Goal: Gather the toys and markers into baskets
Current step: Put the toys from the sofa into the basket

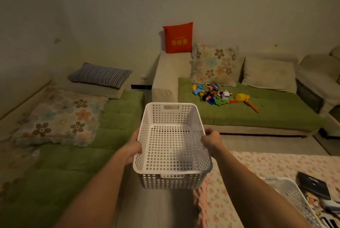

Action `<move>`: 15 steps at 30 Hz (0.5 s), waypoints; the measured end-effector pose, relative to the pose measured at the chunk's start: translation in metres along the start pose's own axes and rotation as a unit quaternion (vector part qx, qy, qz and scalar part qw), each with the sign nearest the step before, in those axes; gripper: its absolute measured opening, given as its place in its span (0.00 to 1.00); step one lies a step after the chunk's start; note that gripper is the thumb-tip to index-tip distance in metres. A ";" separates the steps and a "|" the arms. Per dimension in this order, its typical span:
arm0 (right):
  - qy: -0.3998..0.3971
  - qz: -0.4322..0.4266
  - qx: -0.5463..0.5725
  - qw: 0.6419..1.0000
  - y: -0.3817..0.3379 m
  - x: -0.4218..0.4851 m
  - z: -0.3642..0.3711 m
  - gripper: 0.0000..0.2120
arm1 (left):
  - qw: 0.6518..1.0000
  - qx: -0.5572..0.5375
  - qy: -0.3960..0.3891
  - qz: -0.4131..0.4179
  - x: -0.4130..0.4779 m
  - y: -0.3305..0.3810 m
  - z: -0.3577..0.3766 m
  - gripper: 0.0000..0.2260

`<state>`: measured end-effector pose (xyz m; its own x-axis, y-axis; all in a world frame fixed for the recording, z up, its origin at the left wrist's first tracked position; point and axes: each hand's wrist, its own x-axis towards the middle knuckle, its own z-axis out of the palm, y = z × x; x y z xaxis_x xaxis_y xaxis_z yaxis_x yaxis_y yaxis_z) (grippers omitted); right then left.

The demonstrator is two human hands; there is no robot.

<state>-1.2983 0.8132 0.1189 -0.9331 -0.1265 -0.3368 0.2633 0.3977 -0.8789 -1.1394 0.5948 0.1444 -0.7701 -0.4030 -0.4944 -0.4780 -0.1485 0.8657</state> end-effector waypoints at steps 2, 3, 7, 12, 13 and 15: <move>0.003 -0.003 0.006 1.000 -0.010 0.009 0.010 0.06 | 1.000 0.007 -0.003 0.002 0.016 0.010 -0.012 0.41; 0.007 -0.001 0.008 1.000 -0.017 0.014 0.013 0.07 | 1.000 0.007 -0.006 0.003 0.026 0.015 -0.015 0.41; 0.033 0.004 -0.018 0.999 -0.034 0.041 0.020 0.06 | 1.000 0.015 -0.015 0.006 0.063 0.032 -0.019 0.41; 0.041 0.011 -0.018 0.999 -0.052 0.089 0.021 0.07 | 0.999 0.028 -0.029 0.007 0.122 0.058 -0.014 0.43; 0.040 0.017 -0.008 0.999 -0.057 0.105 0.021 0.07 | 0.999 0.025 -0.033 0.007 0.136 0.067 -0.011 0.43; 0.042 0.025 0.010 0.999 -0.065 0.138 0.020 0.08 | 0.999 0.024 -0.043 0.009 0.164 0.084 -0.006 0.43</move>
<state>-1.4395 0.7517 0.1228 -0.9355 -0.0306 -0.3519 0.3142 0.3829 -0.8687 -1.3035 0.5102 0.1363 -0.8115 -0.3266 -0.4846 -0.4808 -0.0981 0.8713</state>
